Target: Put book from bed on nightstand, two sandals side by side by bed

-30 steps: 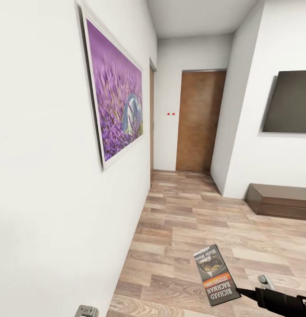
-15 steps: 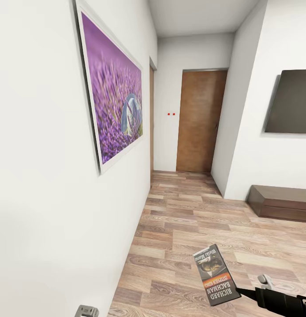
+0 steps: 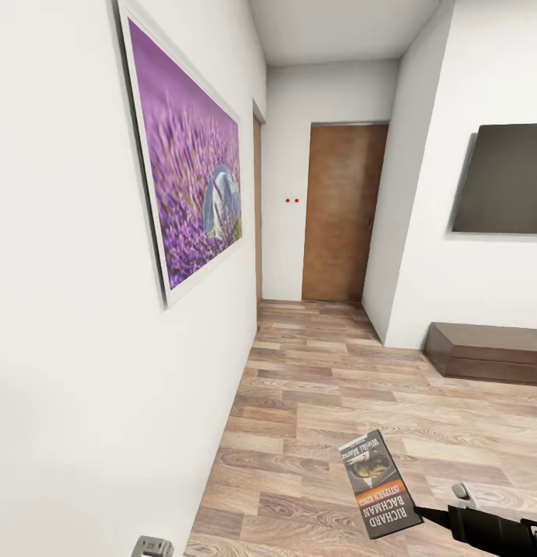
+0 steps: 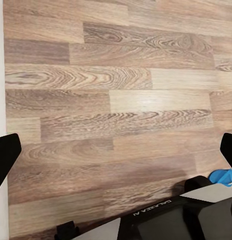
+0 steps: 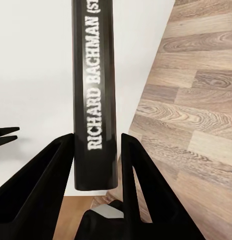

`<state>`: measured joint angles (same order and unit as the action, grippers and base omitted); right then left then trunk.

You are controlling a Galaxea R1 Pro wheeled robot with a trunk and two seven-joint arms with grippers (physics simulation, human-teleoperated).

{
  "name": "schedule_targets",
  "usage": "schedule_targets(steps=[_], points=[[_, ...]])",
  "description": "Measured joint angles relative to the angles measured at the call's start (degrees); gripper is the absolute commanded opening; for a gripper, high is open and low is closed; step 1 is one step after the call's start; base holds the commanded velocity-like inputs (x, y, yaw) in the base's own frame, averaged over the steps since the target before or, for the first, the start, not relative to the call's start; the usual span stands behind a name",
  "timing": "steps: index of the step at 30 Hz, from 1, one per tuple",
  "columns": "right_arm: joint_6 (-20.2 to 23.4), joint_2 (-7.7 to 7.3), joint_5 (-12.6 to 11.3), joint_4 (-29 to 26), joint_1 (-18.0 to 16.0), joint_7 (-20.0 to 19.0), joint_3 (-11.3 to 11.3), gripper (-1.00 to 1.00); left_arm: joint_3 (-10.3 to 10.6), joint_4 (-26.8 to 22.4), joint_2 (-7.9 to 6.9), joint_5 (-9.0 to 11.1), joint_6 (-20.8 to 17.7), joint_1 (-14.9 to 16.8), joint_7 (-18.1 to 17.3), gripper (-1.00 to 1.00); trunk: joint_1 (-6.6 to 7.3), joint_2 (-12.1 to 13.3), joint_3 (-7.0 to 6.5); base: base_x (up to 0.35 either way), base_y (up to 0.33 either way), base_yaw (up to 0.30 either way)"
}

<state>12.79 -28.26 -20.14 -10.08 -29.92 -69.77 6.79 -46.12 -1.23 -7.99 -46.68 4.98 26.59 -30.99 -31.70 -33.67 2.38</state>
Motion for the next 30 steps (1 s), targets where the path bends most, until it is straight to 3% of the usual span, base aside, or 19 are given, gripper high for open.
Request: schedule_targets(steps=[15,30], points=[[0.0,0.0,0.09,0.0,0.0,0.0,0.02,-1.0,0.0,0.0,0.0,0.04,0.0,0.0,0.0,1.0,0.0,0.0,0.0,0.009,0.0,-0.1],[0.0,0.0,0.12,0.01,0.0,0.0,0.09,-1.0,0.0,0.0,0.0,0.0,0.0,0.0,0.0,1.0,0.01,-0.01,0.0,0.255,0.0,-0.003]])
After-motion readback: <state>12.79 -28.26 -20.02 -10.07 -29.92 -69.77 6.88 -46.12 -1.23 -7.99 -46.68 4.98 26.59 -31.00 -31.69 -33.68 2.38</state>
